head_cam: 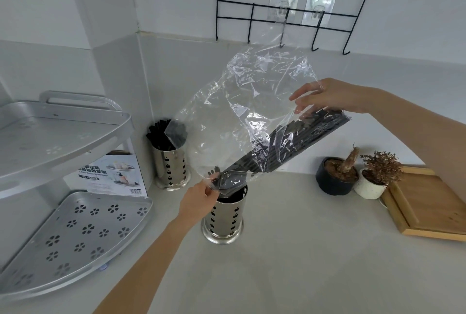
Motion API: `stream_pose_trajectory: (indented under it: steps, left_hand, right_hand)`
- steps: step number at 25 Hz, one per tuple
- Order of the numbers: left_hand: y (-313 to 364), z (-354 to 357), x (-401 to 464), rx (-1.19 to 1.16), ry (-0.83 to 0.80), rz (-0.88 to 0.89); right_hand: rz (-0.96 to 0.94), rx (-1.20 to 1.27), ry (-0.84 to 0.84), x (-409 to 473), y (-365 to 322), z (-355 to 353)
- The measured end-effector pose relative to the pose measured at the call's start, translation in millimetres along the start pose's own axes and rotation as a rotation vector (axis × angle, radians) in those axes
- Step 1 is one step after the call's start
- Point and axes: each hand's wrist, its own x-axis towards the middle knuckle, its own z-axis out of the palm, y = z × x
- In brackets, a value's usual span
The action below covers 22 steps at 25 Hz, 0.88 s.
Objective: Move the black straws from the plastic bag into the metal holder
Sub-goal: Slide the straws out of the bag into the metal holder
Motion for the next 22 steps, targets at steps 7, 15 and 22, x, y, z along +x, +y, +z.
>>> stream_pose_trajectory:
  steps: [7,15,22]
  left_hand:
    - [-1.3,4.7,2.1,0.012,-0.051,-0.013]
    - [4.4,4.8,1.3,0.052,-0.113,0.031]
    - [6.7,4.4,-0.2,0.021,-0.120,-0.006]
  right_hand:
    - [-0.026,-0.094,-0.001,4.6,-16.5,-1.3]
    - [-0.015,-0.139,-0.037,8.2,-21.9,-2.6]
    - [-0.101,-0.121,-0.016,11.3,-38.4,1.9]
